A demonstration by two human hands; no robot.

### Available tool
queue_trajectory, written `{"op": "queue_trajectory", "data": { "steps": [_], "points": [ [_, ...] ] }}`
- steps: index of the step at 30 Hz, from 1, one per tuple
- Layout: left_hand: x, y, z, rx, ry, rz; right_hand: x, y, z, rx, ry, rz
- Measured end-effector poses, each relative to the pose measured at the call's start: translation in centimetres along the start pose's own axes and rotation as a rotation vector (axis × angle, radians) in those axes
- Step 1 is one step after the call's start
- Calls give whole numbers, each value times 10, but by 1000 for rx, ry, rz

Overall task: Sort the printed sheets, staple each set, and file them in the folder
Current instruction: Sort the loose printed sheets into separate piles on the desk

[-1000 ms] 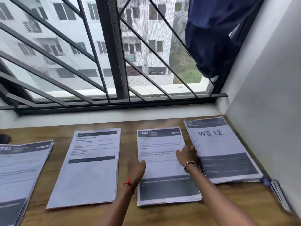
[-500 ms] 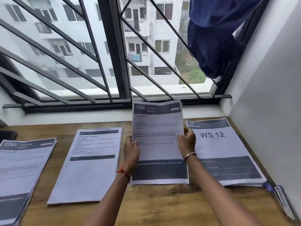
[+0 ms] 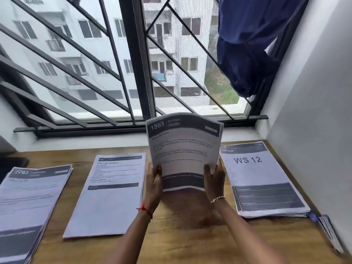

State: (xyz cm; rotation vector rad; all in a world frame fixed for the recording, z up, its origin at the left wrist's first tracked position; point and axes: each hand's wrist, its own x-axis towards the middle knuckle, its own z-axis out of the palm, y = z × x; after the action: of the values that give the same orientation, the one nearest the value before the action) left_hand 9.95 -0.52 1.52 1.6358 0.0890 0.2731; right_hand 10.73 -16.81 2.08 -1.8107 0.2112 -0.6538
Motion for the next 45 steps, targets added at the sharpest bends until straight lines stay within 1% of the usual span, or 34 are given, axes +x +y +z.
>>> {"op": "queue_trajectory", "data": {
  "steps": [3, 5, 8, 11, 14, 17, 19, 21, 23, 24, 26, 27, 30, 31, 33, 34, 38, 42, 45],
  "points": [
    [6, 3, -4, 51, -28, -2, 0, -8, 0, -16, -2, -34],
    [10, 8, -6, 62, -27, -10, 4, -10, 0, -5, 2, -21],
    [15, 8, -11, 112, -14, -61, 11, -1, -1, 0, -54, 83],
    [13, 3, -11, 232, -26, -187, 15, 15, 2, -111, -116, 170],
    [10, -8, -11, 293, -49, -294, 15, 35, 6, -204, -217, 301],
    [5, -28, -12, 358, -120, -326, 17, 57, 9, -321, -359, 415],
    [3, -46, -10, 381, -123, -358, 18, 69, 10, -420, -444, 429],
    [1, -46, -4, 468, -111, -466, 18, 75, 10, -491, -482, 410],
    [1, -34, 4, 619, -38, -581, 21, 75, 7, -533, -478, 367],
    [2, -27, 9, 676, 3, -611, 24, 75, 5, -541, -452, 347],
    [4, -18, 22, 701, 35, -540, 32, 73, -3, -544, -350, 317],
    [6, -19, 28, 700, 28, -472, 38, 71, -8, -550, -293, 316],
    [12, -23, 57, 666, -88, -284, 59, 71, -34, -597, -138, 317],
    [13, -23, 68, 618, -132, -239, 67, 73, -45, -624, -112, 300],
    [13, -17, 91, 474, -219, -202, 82, 77, -70, -716, -91, 286],
    [12, -15, 102, 395, -258, -209, 90, 80, -82, -765, -89, 305],
    [10, -12, 144, 116, -403, -396, 113, 97, -125, -860, -106, 442],
    [6, -20, 171, 77, -465, -494, 125, 106, -154, -910, -81, 527],
    [7, -29, 182, 105, -480, -539, 129, 114, -168, -902, -143, 611]
  ]
}}
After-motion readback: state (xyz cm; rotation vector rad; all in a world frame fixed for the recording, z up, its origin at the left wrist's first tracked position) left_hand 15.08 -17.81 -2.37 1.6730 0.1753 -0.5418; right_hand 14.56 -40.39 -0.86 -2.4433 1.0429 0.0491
